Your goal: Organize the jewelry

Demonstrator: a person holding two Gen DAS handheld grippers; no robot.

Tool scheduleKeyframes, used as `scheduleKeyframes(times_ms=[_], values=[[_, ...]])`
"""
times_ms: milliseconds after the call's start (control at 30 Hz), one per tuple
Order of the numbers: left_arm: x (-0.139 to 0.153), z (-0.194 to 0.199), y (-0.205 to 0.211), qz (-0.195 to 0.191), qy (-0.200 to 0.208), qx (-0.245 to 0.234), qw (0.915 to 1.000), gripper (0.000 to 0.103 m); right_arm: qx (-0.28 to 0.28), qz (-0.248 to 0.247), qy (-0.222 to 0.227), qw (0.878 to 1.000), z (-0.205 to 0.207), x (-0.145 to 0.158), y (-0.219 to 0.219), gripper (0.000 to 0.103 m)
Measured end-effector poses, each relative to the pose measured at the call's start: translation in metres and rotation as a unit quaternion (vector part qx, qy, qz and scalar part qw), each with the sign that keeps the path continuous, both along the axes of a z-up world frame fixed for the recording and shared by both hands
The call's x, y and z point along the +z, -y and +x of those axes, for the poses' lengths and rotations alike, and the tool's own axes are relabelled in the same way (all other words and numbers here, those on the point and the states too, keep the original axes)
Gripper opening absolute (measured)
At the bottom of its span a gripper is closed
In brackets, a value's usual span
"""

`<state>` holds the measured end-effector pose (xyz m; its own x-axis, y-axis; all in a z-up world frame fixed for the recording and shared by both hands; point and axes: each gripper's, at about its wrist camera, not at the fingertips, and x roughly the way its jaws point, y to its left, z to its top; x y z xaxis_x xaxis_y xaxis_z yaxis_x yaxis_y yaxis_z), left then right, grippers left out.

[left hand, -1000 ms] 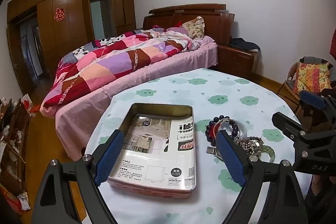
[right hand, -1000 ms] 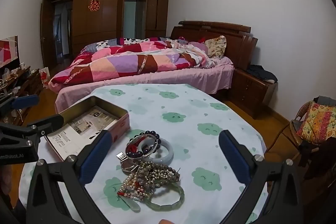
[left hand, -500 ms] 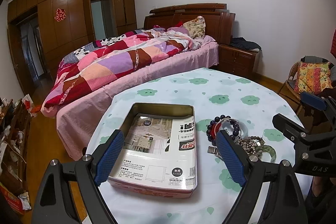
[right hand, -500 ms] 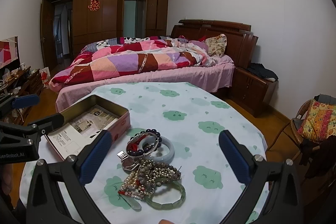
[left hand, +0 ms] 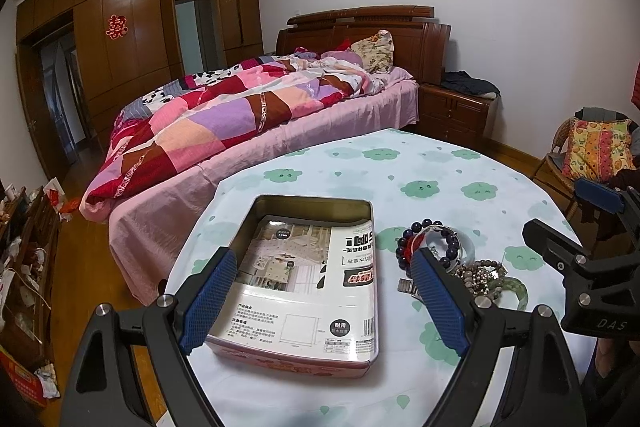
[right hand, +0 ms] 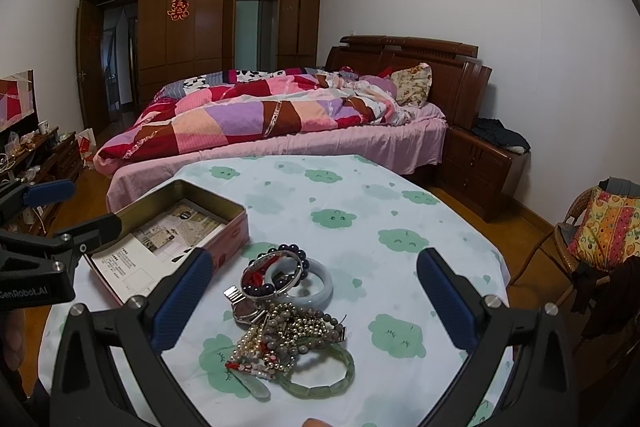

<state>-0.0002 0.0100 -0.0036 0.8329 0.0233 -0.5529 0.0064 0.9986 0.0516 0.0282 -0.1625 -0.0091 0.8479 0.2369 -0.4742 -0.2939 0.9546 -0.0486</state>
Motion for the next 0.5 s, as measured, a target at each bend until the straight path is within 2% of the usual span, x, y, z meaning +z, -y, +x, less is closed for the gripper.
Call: scheduleKeyframes(times_ms=[500], values=[[0.0013, -0.0007, 0.0003, 0.0, -0.001, 0.001, 1.0, 0.089, 0.0, 0.001, -0.002, 1.0, 0.0015, -0.0002, 0.0013, 0.103]])
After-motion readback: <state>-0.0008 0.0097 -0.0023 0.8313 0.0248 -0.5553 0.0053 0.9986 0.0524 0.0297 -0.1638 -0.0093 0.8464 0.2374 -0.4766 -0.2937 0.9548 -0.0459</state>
